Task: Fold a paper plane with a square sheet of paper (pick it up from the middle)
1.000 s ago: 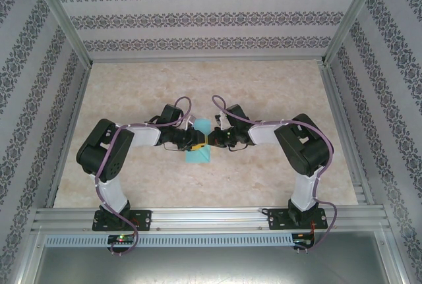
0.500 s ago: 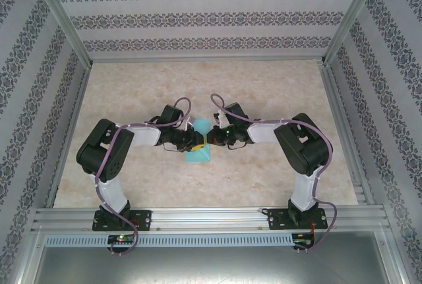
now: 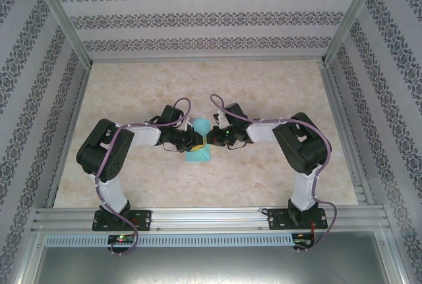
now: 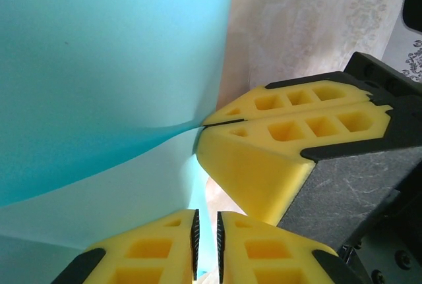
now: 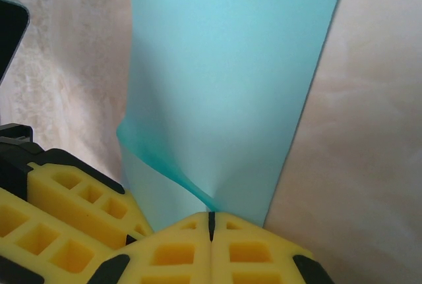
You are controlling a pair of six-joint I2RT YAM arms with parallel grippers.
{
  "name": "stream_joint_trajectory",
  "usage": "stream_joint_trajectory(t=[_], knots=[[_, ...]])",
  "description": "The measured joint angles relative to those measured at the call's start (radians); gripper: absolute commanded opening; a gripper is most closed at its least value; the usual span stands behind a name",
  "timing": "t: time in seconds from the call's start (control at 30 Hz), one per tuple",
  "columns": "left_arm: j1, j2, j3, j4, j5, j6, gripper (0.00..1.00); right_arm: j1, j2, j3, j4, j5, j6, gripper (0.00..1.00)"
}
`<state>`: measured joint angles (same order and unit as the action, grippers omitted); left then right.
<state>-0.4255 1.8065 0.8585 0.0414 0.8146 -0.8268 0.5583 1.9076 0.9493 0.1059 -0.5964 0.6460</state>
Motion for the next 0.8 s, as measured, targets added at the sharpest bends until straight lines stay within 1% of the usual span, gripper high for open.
stream_joint_trajectory(t=[0.3,0.8], knots=[[0.0,0.032,0.011,-0.005,0.004,0.001,0.19,0.0,0.0,0.0,-0.01,0.0,0.0,0.02],[0.0,0.039,0.012,-0.004,0.005,0.004,0.19,0.0,0.001,0.0,-0.013,0.001,0.0,0.02]])
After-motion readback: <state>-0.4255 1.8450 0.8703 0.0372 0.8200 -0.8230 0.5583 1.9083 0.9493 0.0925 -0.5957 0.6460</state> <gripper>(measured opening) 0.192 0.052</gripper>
